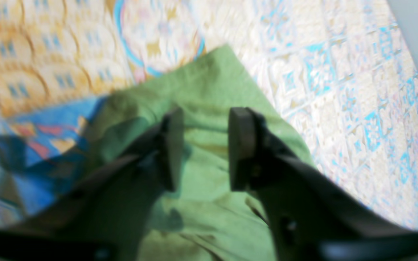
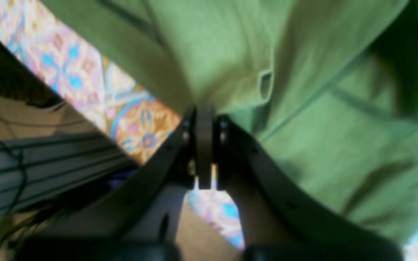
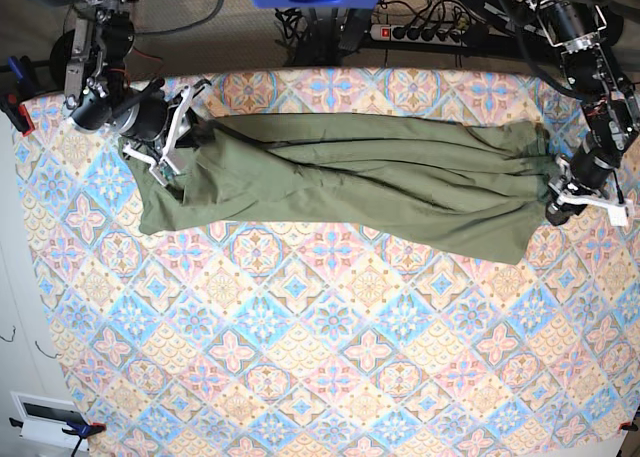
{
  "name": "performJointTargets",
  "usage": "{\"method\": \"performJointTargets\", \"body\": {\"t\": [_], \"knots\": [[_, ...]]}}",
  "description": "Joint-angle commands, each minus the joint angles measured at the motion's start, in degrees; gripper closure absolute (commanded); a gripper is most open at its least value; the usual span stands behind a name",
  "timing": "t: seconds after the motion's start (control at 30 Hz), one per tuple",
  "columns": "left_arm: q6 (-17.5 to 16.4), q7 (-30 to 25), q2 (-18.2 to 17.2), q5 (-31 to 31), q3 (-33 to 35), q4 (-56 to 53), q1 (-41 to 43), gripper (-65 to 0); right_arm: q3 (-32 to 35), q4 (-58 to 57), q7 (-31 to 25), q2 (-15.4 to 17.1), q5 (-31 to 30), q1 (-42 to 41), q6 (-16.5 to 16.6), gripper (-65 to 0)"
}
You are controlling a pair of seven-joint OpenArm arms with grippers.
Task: Layout the t-shirt on the table in an organized manner, then fold the t-shirt properly
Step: 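Hold both shirt ends and straighten the strip with both grippers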
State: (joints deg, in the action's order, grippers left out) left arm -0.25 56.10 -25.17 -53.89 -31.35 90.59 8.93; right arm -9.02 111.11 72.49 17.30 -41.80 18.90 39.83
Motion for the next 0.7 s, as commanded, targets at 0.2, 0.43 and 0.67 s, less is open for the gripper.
{"method": "performJointTargets", "body": {"t": [0.2, 0.43, 0.67], "knots": [[-0.4, -0.9, -5.8, -0.6, -0.4, 0.9, 1.1, -0.6, -2.8, 0.8, -0.5, 0.6, 4.7, -0.2, 0.2, -18.4], [-0.4, -1.2, -12.4, -0.5, -0.3, -3.6, 4.4, 0.0, -11.4, 1.0, -0.5, 0.3, 4.4, -0.3, 0.2, -24.0], [-0.4, -1.3, -14.3, 0.7, -0.3, -16.9, 1.0, 0.0, -11.6, 0.8, -0.5, 0.3, -0.2, -2.9, 0.2, -24.0]]}}
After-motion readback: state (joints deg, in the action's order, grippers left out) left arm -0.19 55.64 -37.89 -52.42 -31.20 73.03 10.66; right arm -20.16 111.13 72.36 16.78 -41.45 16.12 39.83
